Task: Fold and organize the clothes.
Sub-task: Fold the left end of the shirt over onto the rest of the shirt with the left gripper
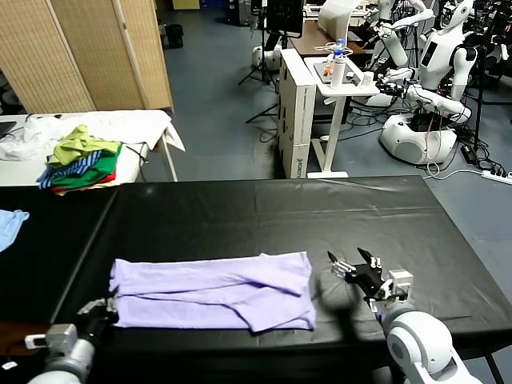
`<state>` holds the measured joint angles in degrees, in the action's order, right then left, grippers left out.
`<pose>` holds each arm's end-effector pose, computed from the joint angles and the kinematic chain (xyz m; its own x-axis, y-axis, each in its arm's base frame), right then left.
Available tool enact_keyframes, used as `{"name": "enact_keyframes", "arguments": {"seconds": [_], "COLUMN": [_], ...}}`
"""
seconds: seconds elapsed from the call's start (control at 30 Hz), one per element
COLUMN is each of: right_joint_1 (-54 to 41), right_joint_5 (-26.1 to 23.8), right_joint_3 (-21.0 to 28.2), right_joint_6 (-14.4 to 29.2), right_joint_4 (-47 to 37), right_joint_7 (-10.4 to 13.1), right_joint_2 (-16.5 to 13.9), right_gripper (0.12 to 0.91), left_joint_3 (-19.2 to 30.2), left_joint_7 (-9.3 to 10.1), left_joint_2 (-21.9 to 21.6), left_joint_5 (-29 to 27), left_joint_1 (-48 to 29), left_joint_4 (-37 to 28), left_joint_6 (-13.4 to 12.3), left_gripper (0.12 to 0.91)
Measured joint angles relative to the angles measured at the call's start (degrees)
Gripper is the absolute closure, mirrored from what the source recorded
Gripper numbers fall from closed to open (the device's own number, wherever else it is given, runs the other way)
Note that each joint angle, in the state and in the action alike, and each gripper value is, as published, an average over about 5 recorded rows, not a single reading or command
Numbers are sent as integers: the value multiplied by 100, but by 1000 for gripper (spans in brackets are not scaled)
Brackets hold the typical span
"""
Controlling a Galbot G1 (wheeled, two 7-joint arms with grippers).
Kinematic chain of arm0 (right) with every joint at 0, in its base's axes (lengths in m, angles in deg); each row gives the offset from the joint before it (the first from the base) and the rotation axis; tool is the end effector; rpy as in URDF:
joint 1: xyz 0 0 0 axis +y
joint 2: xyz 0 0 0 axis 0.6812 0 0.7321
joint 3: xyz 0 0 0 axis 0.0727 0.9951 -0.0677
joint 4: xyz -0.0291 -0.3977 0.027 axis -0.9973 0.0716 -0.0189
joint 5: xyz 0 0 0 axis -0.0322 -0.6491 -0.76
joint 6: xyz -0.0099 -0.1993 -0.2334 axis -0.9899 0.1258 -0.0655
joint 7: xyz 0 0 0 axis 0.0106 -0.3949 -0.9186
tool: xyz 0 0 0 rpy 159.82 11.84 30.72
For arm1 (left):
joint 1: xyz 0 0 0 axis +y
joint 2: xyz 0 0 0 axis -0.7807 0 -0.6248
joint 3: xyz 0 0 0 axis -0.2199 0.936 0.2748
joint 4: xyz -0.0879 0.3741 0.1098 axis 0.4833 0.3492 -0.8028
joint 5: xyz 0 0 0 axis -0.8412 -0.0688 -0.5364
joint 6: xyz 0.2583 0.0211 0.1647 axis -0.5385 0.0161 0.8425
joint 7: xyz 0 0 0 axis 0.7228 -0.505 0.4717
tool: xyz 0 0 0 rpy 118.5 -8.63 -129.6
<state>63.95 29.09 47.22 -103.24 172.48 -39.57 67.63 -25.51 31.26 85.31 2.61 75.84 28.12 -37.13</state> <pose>0.1900 -0.1040 -0.2961 -0.9030 -0.1545 0.4009 -0.1422 0.9880 0.0604 0.0867 0.1903 -0.3169 -0.9030 -0.1712 0.3941 -0.1198 0.9811 0.1517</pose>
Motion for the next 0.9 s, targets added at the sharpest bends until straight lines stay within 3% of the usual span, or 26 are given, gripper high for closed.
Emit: {"name": "enact_keyframes", "arguments": {"seconds": [0.27, 0.5, 0.7, 0.9], "right_joint_1": [40, 147, 231, 338], "right_joint_5": [-70, -113, -184, -265], "right_joint_3": [35, -16, -85, -134], "right_joint_6": [15, 43, 65, 78], "right_joint_4": [-5, 50, 75, 92], "right_joint_7": [1, 1, 2, -2], "right_joint_2": [95, 130, 152, 227], "right_gripper": [118, 118, 118, 118], "left_joint_3": [-516, -326, 172, 694], "left_joint_7": [28, 194, 501, 917], "left_joint_2": [-370, -230, 24, 111], "left_joint_5": [-147, -55, 476, 1562], "left_joint_1": [37, 42, 10, -219], "left_joint_4": [-189, 181, 781, 1327], "left_joint_6": [-99, 105, 448, 810], "left_gripper": [850, 850, 850, 850]}}
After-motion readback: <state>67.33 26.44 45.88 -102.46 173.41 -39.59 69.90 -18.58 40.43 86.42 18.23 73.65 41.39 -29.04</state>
